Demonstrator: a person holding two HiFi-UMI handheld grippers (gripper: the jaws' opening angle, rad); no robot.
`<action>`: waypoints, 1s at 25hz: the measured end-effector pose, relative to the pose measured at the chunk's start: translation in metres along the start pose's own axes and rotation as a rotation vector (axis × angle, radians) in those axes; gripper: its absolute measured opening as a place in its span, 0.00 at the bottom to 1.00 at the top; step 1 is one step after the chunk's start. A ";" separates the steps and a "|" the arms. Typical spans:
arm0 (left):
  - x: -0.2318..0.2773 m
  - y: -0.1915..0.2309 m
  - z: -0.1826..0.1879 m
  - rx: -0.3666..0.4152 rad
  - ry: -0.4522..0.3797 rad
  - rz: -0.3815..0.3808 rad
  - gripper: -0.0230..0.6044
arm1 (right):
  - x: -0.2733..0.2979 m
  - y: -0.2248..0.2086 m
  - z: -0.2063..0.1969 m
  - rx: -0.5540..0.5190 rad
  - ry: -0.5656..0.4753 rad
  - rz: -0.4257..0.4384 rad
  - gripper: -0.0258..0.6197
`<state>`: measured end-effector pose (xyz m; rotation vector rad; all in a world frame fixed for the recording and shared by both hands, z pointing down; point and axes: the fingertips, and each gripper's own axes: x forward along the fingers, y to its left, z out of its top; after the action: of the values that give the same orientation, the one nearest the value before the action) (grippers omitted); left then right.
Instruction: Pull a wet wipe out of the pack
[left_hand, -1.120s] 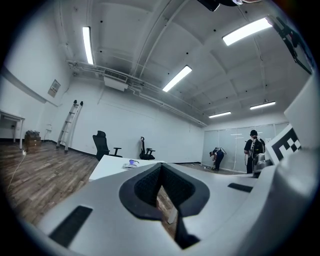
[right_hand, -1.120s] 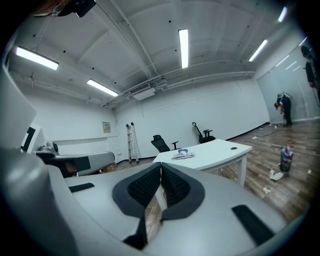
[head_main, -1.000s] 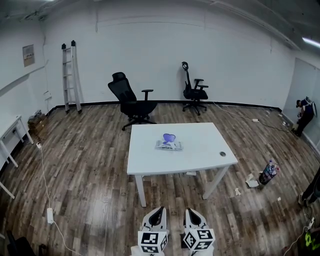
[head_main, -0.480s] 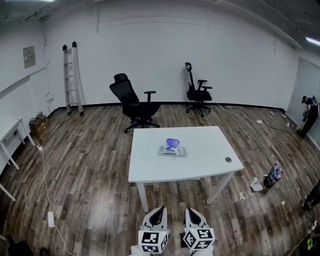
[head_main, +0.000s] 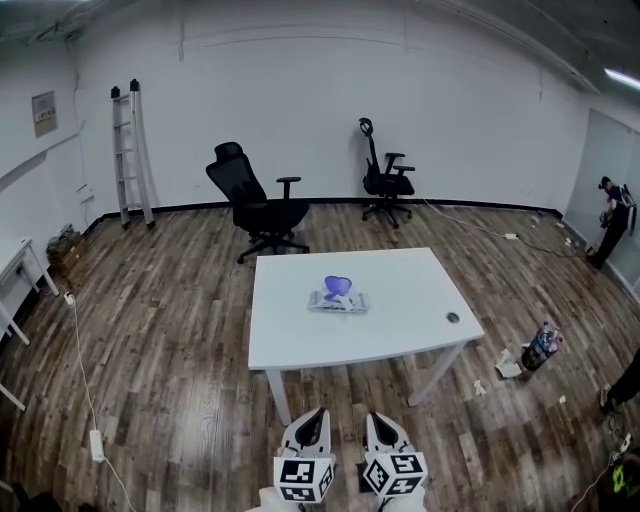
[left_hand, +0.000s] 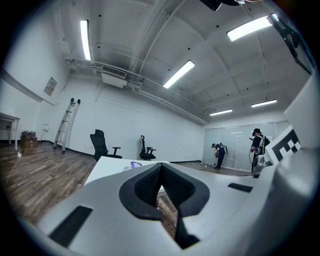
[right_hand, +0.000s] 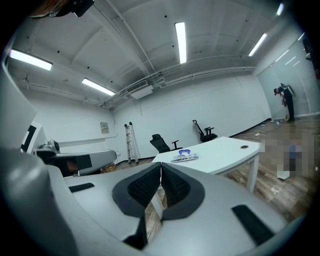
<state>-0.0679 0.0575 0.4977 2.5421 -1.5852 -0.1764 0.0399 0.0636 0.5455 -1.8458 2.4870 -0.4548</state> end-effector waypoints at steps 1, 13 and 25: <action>0.001 0.001 -0.001 -0.001 0.002 0.000 0.03 | 0.001 0.000 -0.001 -0.001 0.003 -0.001 0.05; -0.003 0.010 -0.006 -0.013 0.015 0.018 0.03 | 0.010 0.007 -0.004 -0.003 0.023 0.011 0.05; 0.001 0.025 -0.006 -0.015 0.016 0.055 0.03 | 0.030 0.006 0.000 0.000 0.018 0.030 0.05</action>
<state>-0.0883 0.0459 0.5083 2.4793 -1.6393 -0.1617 0.0247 0.0368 0.5489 -1.8097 2.5229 -0.4722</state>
